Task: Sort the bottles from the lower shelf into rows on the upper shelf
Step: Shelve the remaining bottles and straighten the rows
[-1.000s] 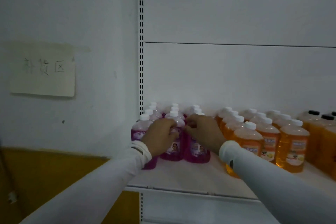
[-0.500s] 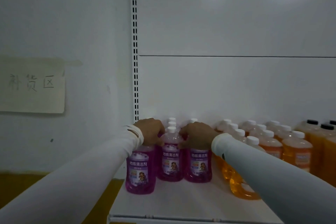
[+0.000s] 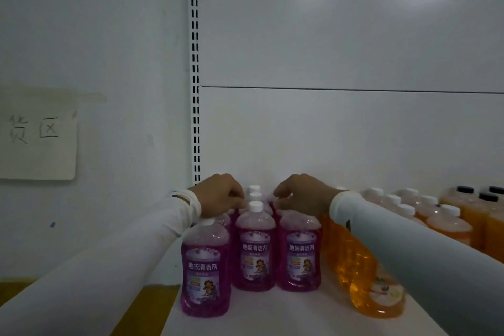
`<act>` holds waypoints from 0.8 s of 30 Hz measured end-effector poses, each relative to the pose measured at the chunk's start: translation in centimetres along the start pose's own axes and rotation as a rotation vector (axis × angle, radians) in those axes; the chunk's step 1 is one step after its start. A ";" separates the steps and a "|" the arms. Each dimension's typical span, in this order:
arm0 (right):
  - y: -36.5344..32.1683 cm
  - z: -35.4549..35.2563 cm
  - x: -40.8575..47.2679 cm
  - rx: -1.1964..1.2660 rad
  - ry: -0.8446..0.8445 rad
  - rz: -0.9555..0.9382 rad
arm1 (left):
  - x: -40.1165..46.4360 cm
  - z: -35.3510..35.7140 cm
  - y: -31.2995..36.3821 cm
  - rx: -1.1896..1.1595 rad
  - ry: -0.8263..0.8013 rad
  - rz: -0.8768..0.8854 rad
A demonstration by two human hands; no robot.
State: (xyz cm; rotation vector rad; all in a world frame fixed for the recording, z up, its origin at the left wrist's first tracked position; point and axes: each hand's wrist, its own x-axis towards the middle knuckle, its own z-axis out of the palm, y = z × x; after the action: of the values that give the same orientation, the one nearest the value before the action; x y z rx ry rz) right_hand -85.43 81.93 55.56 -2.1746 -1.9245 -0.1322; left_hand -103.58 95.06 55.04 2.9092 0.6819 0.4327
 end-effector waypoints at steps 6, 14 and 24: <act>1.2 0.9 3.8 -0.090 -0.136 -0.019 | 2.5 0.8 -0.9 0.137 -0.046 -0.028; 1.2 1.3 5.7 -0.110 -0.200 -0.094 | 3.0 1.7 -1.1 0.132 -0.079 -0.046; 7.3 -3.8 3.2 -0.097 -0.062 0.039 | 5.2 -0.5 1.4 0.058 0.061 0.013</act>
State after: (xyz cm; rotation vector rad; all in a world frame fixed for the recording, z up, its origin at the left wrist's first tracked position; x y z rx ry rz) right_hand -77.42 83.33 59.10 -2.3031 -1.9450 -0.1559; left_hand -98.68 96.15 57.08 2.9677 0.6965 0.5129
